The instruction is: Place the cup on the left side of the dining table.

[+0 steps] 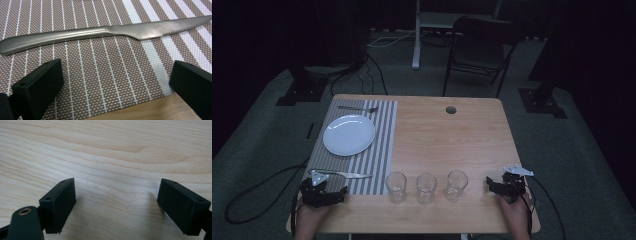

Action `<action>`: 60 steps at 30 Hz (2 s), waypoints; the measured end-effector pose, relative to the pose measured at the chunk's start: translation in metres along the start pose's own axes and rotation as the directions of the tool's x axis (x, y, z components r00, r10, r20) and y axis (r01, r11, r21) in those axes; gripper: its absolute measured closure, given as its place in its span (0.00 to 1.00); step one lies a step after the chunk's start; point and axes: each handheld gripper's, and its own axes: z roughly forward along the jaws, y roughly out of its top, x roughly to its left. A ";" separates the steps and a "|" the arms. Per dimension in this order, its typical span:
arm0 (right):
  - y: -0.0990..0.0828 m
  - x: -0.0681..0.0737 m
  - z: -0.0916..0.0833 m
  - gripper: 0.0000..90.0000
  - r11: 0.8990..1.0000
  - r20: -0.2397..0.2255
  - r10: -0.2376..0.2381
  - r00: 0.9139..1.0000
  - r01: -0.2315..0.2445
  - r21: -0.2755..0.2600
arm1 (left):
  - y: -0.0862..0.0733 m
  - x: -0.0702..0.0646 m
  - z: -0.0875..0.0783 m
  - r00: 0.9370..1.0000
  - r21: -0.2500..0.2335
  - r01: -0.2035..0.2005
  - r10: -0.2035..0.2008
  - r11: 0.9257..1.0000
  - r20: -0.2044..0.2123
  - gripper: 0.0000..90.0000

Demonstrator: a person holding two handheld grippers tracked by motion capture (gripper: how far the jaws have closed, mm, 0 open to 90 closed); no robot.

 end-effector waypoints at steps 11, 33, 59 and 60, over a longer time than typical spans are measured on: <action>0.001 0.000 0.001 0.14 1.000 -0.006 -0.008 1.000 0.008 0.006 | -0.010 0.001 -0.021 0.996 0.091 -0.083 0.080 0.992 0.037 0.00; 0.001 0.000 0.001 0.14 1.000 -0.006 -0.007 1.000 0.007 0.006 | 0.000 -0.002 -0.041 0.965 -0.008 -0.131 0.129 0.991 0.230 0.02; 0.001 0.000 0.001 0.14 1.000 -0.004 -0.005 1.000 0.005 0.006 | 0.037 -0.041 -0.052 0.898 -0.102 -0.228 0.250 0.968 0.363 0.05; 0.001 0.000 0.001 0.14 1.000 -0.004 -0.005 1.000 0.005 0.006 | 0.042 -0.046 -0.052 0.887 -0.117 -0.231 0.259 0.966 0.383 0.05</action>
